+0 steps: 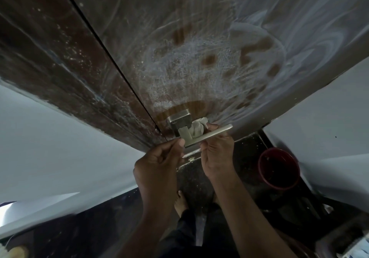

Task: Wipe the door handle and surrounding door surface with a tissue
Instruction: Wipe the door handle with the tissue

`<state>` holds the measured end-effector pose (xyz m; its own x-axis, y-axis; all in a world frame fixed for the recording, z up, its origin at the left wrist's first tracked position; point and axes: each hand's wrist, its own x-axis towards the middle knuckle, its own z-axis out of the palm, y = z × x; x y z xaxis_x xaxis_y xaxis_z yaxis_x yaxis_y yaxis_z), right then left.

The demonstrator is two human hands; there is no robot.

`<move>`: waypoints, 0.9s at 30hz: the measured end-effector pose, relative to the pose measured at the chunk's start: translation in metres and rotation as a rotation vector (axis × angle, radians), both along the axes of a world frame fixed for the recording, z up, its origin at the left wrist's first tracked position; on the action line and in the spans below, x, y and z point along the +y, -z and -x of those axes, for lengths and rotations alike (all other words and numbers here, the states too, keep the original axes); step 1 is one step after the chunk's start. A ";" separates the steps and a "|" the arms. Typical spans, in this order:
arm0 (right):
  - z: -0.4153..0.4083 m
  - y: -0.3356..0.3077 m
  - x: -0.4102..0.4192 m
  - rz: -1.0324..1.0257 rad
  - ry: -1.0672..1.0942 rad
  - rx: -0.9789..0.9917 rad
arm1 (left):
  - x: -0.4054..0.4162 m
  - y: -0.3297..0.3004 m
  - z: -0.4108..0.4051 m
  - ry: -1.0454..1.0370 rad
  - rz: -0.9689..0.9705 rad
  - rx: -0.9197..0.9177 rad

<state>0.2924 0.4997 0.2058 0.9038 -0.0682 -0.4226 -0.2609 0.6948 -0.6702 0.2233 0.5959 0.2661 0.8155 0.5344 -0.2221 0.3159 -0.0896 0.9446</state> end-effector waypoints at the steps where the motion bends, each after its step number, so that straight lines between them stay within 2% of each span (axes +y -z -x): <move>1: 0.000 -0.001 0.000 -0.001 -0.008 -0.019 | 0.000 0.000 -0.001 -0.014 0.027 0.007; 4: -0.002 0.000 0.000 0.035 -0.020 -0.070 | 0.001 0.006 -0.004 -0.070 0.104 0.027; 9: 0.002 0.005 -0.004 0.058 -0.002 0.011 | 0.002 0.010 -0.005 -0.093 0.176 0.028; 13: -0.002 0.001 -0.006 0.075 -0.038 -0.088 | 0.002 0.010 -0.010 -0.084 0.223 0.048; 18: 0.003 0.008 -0.005 0.139 -0.048 -0.016 | 0.008 0.014 -0.014 -0.075 0.318 0.038; 22: 0.000 0.006 -0.005 0.146 -0.048 -0.107 | 0.012 0.020 -0.014 -0.087 0.306 0.024; 27: 0.000 0.015 -0.011 0.237 -0.018 -0.041 | 0.014 0.018 -0.015 -0.073 0.322 0.001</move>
